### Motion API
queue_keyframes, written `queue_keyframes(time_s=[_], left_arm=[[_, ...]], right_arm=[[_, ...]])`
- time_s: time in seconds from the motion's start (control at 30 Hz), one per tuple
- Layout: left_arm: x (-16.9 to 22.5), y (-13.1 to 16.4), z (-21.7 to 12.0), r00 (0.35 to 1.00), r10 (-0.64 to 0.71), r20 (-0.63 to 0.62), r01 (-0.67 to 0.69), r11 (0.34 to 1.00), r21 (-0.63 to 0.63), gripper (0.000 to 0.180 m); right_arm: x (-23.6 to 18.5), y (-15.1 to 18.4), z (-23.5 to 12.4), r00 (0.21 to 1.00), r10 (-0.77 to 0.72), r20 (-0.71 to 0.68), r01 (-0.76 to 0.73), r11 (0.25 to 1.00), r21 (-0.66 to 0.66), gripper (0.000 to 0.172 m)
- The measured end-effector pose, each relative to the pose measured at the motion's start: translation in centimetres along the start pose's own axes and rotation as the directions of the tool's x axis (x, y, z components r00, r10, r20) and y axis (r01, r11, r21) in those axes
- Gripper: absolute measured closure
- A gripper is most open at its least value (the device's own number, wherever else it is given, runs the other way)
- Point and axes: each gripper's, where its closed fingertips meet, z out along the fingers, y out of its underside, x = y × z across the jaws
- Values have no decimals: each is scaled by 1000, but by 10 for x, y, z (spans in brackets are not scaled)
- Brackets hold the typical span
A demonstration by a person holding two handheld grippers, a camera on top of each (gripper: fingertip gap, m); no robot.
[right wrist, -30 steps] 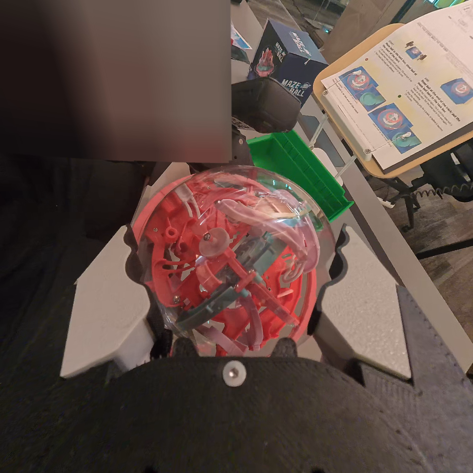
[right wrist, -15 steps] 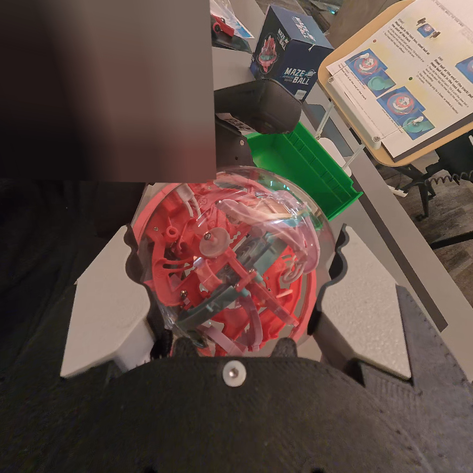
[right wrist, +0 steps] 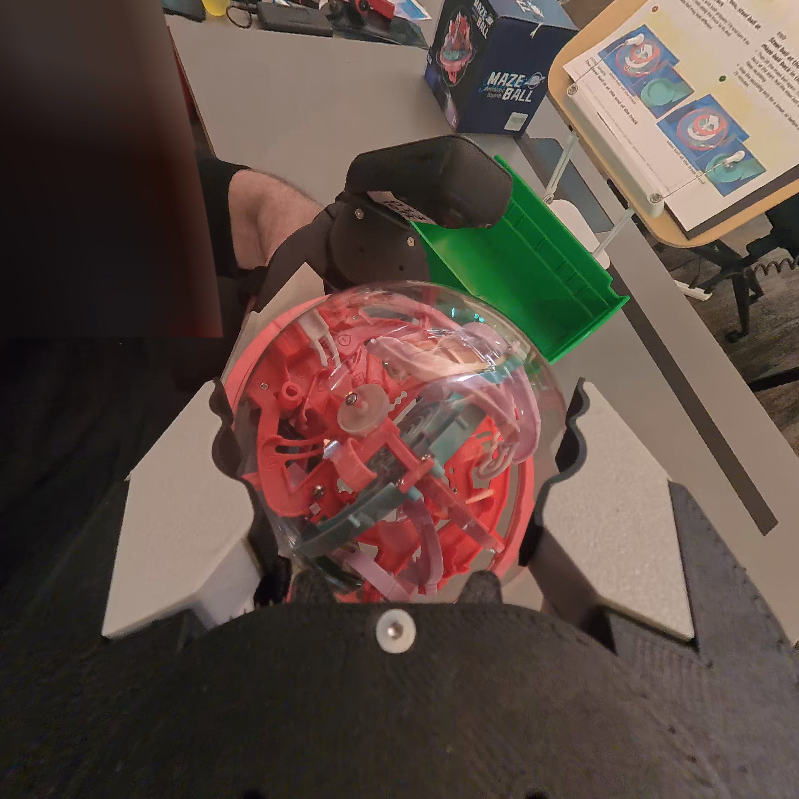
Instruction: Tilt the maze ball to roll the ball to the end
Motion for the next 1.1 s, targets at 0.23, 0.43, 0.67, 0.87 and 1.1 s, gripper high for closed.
queue_keyframes(time_s=[0.23, 0.43, 0.67, 0.87, 1.1], left_arm=[[2, -1, 3, 1000, 9, 2, -9, 1000, 1, 30], [4, -4, 4, 1000, 20, 7, -20, 1000, 3, 30], [5, -5, 6, 1000, 21, -4, -21, 1000, 21, 30], [5, -11, 7, 1000, 25, -2, -25, 998, 61, 30], [4, -15, 5, 997, 68, 41, -71, 995, 63, 30]], right_arm=[[-2, 2, -4, 1000, -5, -9, 5, 1000, 13, 23], [-3, 0, -9, 1000, -8, -20, 8, 1000, 29, 23], [-3, 1, -10, 1000, -14, -21, 14, 1000, 15, 24], [-2, 1, -13, 1000, -12, -23, 13, 1000, 19, 24], [-4, -3, -16, 997, -59, -51, 62, 997, 56, 23]])
